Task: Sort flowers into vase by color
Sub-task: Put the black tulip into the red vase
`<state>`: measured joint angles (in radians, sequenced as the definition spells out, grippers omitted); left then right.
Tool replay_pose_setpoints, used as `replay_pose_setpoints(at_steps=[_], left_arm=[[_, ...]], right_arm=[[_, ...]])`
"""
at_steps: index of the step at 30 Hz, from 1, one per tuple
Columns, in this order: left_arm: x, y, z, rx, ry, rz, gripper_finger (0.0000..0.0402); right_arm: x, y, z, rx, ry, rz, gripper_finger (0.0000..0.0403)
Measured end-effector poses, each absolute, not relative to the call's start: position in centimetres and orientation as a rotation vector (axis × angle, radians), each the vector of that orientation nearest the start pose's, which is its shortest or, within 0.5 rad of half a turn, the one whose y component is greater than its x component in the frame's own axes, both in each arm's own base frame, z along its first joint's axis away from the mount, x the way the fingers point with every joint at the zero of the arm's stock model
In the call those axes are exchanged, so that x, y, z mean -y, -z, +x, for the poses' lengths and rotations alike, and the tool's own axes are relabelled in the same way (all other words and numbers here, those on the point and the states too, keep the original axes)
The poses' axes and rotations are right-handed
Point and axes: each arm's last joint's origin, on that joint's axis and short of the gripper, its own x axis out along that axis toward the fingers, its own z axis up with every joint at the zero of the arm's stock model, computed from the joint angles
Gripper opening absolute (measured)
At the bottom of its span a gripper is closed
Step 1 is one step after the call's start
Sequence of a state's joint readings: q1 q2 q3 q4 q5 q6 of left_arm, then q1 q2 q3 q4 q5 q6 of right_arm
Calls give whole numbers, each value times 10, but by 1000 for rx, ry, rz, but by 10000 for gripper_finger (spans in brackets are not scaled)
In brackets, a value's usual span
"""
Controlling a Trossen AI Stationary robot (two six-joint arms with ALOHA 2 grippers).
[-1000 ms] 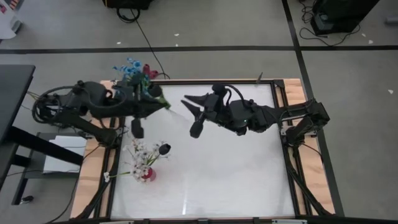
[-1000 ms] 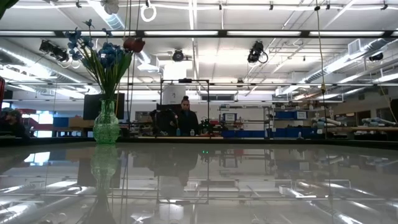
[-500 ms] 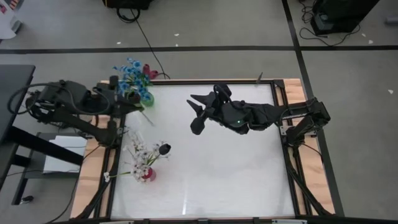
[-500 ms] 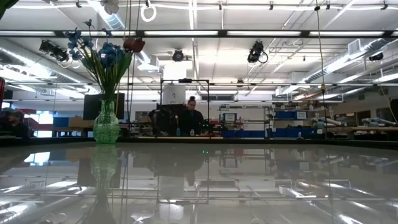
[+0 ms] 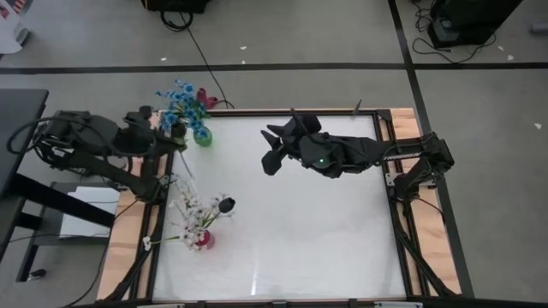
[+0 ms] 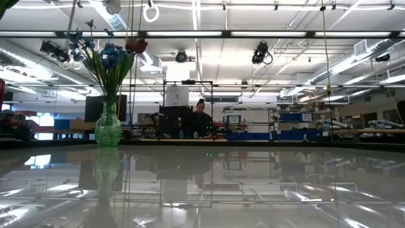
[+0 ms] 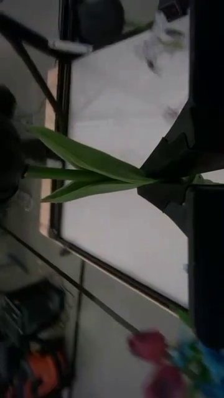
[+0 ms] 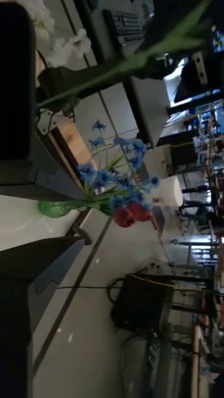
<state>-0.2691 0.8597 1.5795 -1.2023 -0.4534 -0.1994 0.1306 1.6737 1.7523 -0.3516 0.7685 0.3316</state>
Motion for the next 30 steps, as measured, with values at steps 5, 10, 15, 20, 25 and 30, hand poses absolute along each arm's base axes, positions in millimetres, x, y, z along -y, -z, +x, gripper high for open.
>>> replay_pose_setpoints(at_steps=[5,10,15,20,25,30], left_arm=[[0,-460,53,-477,-288,-49,16],[-5,-459,34,-440,-298,-82,16],[-6,-435,32,-466,-330,-126,15],[-2,-402,43,-481,-289,-165,15],[1,-375,42,-451,-187,-236,15],[2,-351,28,-412,-4,-321,15]], right_arm=[[-27,-420,371,-145,672,227,110],[-27,-417,370,-164,681,245,110],[-28,-413,369,-190,691,274,110],[-30,-408,367,-219,702,310,110],[-33,-402,363,-278,710,326,110],[-37,-392,357,-371,722,341,110]])
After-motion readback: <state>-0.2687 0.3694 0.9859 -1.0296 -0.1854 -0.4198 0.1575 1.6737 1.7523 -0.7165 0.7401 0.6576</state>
